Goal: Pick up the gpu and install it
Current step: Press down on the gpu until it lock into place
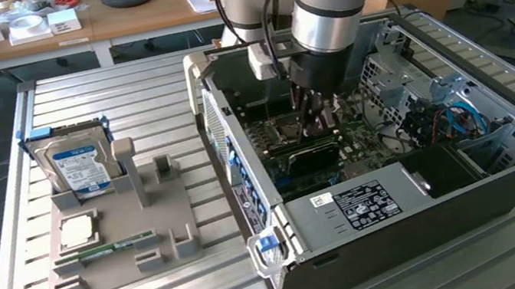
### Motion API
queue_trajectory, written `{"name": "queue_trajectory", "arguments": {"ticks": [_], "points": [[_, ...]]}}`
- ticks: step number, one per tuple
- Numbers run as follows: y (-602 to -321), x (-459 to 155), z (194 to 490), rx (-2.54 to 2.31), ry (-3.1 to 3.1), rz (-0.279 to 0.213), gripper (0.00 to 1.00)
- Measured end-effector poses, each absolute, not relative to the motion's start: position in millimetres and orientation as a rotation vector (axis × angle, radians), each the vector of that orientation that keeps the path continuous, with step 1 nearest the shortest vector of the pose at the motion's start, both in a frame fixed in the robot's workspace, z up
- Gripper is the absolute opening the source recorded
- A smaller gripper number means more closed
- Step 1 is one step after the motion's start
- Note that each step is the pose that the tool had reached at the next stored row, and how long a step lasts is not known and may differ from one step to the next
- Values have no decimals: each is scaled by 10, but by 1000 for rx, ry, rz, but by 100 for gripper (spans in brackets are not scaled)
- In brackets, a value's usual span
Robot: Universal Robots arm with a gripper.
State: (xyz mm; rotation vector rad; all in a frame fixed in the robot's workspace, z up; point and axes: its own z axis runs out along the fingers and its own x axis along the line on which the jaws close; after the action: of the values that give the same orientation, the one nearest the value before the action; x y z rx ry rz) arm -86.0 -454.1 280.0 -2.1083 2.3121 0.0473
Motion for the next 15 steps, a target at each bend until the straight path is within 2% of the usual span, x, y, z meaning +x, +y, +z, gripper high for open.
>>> {"name": "queue_trajectory", "arguments": {"ticks": [15], "points": [[-4558,-868,2716,-2150,2274,47,11]]}}
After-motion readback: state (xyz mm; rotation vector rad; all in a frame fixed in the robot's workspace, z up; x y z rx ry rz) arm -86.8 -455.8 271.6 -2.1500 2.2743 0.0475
